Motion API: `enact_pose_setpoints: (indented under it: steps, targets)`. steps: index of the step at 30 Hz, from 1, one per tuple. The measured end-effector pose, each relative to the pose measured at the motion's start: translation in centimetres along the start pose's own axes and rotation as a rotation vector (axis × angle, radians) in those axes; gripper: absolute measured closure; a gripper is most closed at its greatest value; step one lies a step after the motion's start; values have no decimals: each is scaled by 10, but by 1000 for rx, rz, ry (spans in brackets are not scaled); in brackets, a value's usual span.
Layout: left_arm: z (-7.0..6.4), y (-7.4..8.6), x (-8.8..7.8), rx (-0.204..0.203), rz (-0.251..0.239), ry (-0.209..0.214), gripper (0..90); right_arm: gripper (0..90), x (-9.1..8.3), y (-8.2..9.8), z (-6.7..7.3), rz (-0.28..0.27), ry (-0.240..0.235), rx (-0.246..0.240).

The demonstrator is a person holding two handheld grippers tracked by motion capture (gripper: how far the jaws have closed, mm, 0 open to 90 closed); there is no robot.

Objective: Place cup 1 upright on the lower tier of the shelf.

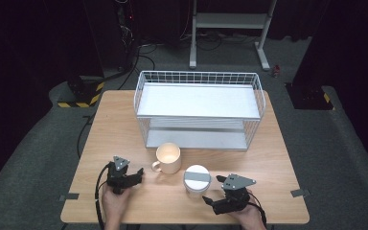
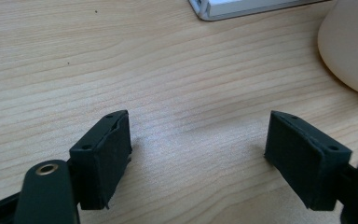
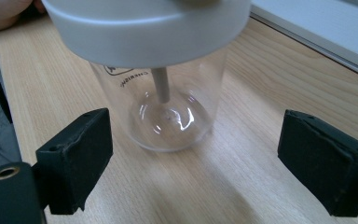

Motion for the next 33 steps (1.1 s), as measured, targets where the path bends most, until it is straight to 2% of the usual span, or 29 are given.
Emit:
enact_pose_setpoints:
  steps: [19,33]
  targets:
    - [0,0,0,-1,1,0,227,99,17,-21,7,-23,-43,-32]
    - [1,0,0,0,0,-1,227,99,28,-32,8,-27,-44,-49]
Point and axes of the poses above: each handheld gripper's, and its own axes: x roughly forward along the jaws, y roughly out of its underside, z roughly to its left, the point moved 5 cm from there along x, roughly forward along the jaws, and after that the axes turned 15 degrees about -x, right-handed, at the moved point
